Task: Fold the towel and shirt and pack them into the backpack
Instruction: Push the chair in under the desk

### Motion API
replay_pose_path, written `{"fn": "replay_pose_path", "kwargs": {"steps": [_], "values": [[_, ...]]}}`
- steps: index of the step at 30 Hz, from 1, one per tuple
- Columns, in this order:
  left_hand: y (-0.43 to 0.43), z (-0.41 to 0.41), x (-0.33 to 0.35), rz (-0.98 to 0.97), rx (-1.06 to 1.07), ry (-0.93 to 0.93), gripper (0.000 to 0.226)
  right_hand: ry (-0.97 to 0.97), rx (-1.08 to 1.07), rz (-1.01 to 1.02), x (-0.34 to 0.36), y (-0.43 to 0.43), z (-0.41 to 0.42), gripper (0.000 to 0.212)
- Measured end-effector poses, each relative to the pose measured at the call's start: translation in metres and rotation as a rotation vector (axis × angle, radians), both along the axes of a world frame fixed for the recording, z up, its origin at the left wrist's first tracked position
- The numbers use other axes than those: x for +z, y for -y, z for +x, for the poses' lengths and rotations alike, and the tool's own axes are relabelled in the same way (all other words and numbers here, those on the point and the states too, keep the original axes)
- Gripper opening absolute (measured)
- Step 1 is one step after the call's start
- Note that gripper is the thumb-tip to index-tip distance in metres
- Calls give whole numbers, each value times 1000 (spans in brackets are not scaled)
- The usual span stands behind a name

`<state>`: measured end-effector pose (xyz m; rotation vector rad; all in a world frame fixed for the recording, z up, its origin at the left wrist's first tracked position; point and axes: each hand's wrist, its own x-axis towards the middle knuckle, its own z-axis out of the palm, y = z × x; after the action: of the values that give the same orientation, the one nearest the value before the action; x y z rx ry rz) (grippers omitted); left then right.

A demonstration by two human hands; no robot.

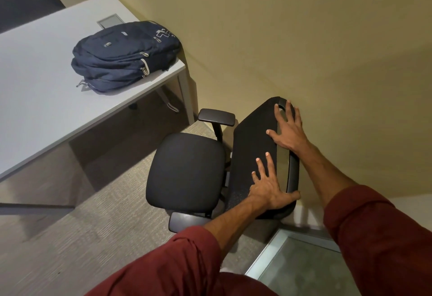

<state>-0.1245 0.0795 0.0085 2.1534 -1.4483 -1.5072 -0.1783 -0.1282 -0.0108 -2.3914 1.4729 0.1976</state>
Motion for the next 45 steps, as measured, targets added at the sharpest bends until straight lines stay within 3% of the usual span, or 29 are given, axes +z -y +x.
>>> {"fn": "replay_pose_path", "kwargs": {"steps": [17,25,29,32,34,40,45], "values": [[-57,78,0,37,82,71,142,50,34,-52,-3,-61,87,102],[-83,107,9,107,228,140,140,68,-78,-191,-11,-130,143,97],[-116,135,2,10,298,233,134,147,-111,-188,-7,-146,170,83],[-140,154,-5,-81,333,284,128,323,6,-224,-2,-125,176,60],[-151,165,-8,-109,339,334,125,364,92,-204,-4,-119,178,56],[-178,203,-13,-172,337,376,122,155,209,-271,-20,-150,203,48],[-203,228,-11,-225,321,398,121,209,133,-301,-19,-179,222,52]]}}
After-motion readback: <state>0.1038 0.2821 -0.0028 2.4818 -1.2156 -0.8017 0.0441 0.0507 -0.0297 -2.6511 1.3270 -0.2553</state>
